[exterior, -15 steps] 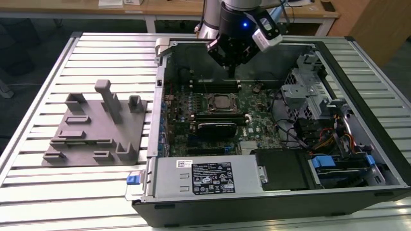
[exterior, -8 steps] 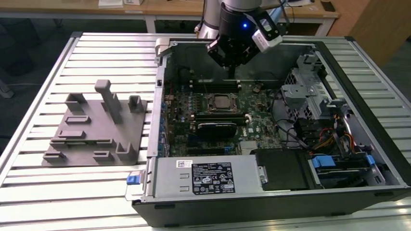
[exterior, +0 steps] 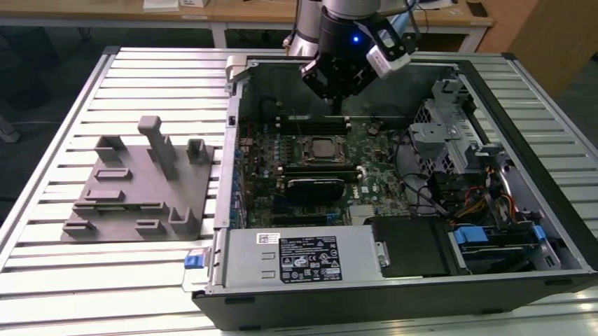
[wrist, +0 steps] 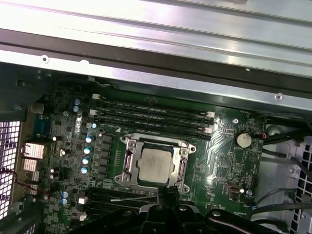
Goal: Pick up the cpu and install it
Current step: 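Close the cpu cover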
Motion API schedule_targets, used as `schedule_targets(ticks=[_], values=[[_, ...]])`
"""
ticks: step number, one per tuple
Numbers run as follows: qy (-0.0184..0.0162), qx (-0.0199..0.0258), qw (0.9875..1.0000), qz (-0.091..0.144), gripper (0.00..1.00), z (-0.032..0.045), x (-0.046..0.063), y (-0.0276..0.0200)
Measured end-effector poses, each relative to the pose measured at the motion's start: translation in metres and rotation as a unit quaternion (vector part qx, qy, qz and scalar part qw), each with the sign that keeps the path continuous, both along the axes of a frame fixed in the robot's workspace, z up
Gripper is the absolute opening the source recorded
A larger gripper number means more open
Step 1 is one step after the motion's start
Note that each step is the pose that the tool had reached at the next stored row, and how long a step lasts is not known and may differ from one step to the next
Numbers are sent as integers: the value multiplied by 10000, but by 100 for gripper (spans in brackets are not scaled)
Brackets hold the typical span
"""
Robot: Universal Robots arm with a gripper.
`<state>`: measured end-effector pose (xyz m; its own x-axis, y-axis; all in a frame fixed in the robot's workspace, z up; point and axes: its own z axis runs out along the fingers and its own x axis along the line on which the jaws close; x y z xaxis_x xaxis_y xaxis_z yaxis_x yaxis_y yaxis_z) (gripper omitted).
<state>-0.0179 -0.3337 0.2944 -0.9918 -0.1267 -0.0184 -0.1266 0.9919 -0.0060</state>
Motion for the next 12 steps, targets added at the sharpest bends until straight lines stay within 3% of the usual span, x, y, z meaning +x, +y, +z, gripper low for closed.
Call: schedule_targets(ticks=[12], values=[[0, -1, 10000, 0, 11, -184, 0, 0]])
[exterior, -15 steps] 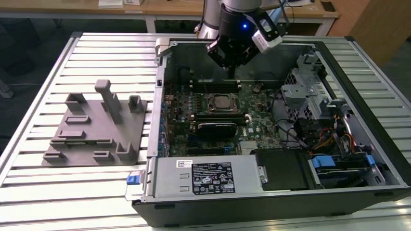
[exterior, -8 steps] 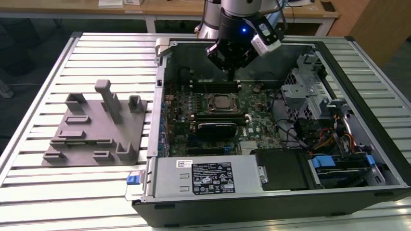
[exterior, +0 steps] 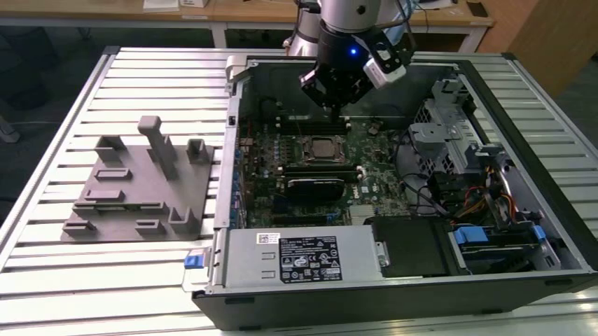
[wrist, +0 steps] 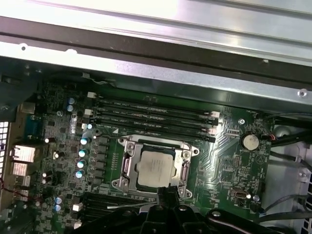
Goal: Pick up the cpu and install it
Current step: 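Close the cpu cover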
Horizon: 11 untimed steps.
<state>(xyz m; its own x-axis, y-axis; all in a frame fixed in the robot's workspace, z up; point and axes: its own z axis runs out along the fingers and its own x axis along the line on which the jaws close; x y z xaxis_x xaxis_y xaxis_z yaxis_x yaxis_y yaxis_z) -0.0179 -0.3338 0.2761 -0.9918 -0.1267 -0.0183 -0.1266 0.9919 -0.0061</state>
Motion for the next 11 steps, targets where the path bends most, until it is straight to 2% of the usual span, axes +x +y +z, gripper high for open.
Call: schedule_targets(ticks=[7, 11], values=[[0, 1, 10000, -15, 11, -94, 0, 0], [0, 0, 9996, -281, 11, -121, 0, 0]])
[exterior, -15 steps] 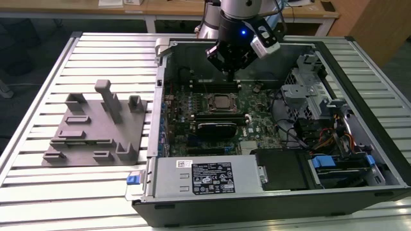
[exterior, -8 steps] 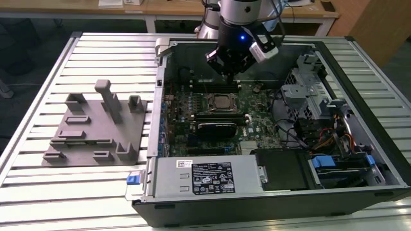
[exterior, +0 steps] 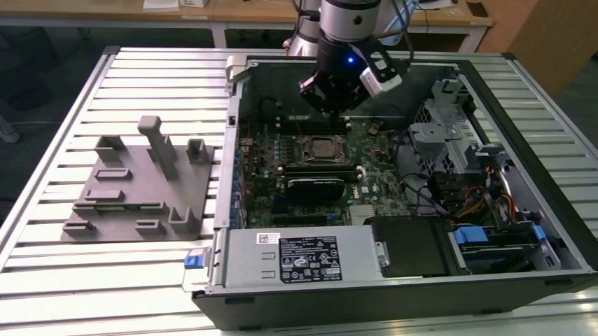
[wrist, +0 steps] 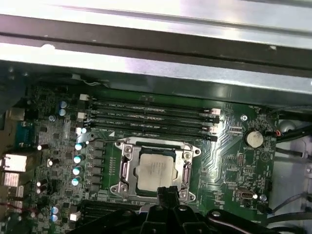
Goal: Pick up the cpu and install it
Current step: 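Close the cpu cover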
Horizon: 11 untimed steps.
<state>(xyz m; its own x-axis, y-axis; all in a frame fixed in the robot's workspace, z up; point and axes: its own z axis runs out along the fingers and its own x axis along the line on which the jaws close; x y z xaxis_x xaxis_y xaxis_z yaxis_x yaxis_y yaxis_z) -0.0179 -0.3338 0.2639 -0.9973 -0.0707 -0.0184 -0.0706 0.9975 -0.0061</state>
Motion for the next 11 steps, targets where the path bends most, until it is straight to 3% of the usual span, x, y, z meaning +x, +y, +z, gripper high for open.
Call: schedule_targets(ticks=[3, 11], values=[[0, 2, 9999, -135, 11, -22, 0, 0], [0, 6, 9999, -153, 11, -160, 0, -1]])
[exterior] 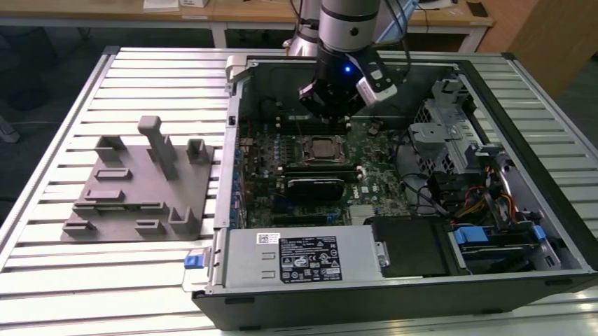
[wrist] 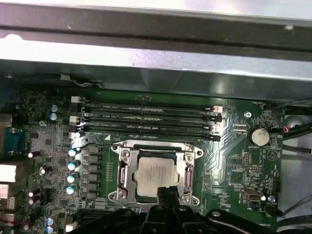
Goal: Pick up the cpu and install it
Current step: 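Close the cpu cover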
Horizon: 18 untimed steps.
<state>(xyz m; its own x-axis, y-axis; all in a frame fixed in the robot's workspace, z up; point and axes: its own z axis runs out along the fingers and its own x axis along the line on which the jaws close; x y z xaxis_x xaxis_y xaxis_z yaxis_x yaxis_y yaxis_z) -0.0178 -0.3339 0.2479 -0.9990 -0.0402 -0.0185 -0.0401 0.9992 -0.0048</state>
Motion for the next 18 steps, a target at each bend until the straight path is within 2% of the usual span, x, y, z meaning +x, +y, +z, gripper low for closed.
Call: schedule_targets(ticks=[5, 11, 18], values=[[0, 2, 10000, 0, 11, -67, 0, -11], [0, 12, 10000, 0, 11, -136, 1, -67], [0, 13, 10000, 9, 11, -236, 0, -92]])
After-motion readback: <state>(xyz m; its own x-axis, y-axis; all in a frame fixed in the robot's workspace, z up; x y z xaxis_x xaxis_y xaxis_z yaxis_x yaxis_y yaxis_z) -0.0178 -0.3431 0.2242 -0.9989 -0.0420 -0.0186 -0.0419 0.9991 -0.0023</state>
